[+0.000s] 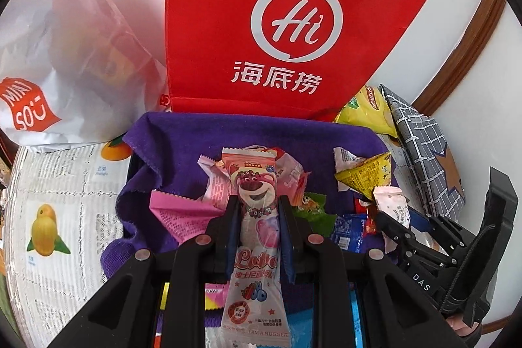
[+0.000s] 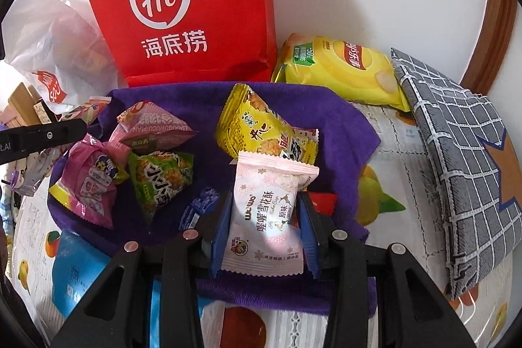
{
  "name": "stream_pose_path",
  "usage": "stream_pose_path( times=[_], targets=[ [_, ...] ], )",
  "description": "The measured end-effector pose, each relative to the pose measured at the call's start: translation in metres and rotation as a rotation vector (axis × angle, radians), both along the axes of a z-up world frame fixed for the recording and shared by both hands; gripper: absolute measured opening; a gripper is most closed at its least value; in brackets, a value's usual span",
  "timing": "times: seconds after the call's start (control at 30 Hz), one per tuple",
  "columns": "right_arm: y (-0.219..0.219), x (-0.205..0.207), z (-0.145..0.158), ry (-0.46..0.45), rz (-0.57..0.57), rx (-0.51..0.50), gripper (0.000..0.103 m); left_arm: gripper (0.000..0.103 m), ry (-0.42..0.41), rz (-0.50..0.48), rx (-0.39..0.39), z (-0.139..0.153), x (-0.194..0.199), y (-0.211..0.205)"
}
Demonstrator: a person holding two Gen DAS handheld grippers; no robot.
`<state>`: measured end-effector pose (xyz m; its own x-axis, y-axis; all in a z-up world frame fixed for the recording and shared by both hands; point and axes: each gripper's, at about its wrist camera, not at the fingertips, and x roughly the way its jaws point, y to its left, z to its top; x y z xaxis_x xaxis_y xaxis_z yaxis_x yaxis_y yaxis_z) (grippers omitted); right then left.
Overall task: Organize snacks
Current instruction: 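Lower the wafer packet onto the towel with the right tool while the left lowers the candy stick, then open both tools to release the packets on the towel and pull back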
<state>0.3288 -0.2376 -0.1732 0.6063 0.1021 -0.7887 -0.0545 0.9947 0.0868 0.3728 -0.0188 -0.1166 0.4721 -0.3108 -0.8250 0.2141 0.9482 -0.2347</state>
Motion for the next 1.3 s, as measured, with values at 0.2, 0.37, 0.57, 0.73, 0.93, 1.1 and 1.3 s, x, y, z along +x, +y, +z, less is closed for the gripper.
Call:
stream_pose_path(
  times=[0.2,0.37,0.57,0.73,0.93,1.1,1.3],
  targets=[
    [0.003,0.011,0.002,-0.015,0.018,-0.002,0.039,0.022,0.008,0.018,-0.014,-0.006,0.011,-0.001],
    [0.005,0.016,-0.003,-0.017,0.031,0.003,0.039,0.022,0.017,0.011,-0.032,-0.013,0.018,-0.006],
    [0.004,0.020,-0.009,-0.009,0.032,0.010,0.040,0.022,0.031,0.005,-0.017,-0.023,0.021,-0.014],
    [0.003,0.022,-0.013,-0.004,0.030,0.012,0.040,0.023,0.034,0.004,-0.020,-0.026,0.022,-0.015],
    [0.005,0.022,-0.014,-0.001,0.032,0.004,0.043,0.026,0.034,-0.001,-0.013,-0.026,0.021,-0.016],
    [0.004,0.020,-0.009,0.005,0.020,-0.008,0.057,0.054,0.011,0.014,0.006,-0.018,0.018,-0.016],
    [0.003,0.008,0.008,-0.001,0.007,-0.016,0.062,0.066,-0.019,0.016,0.004,0.002,0.002,-0.012]
  ],
)
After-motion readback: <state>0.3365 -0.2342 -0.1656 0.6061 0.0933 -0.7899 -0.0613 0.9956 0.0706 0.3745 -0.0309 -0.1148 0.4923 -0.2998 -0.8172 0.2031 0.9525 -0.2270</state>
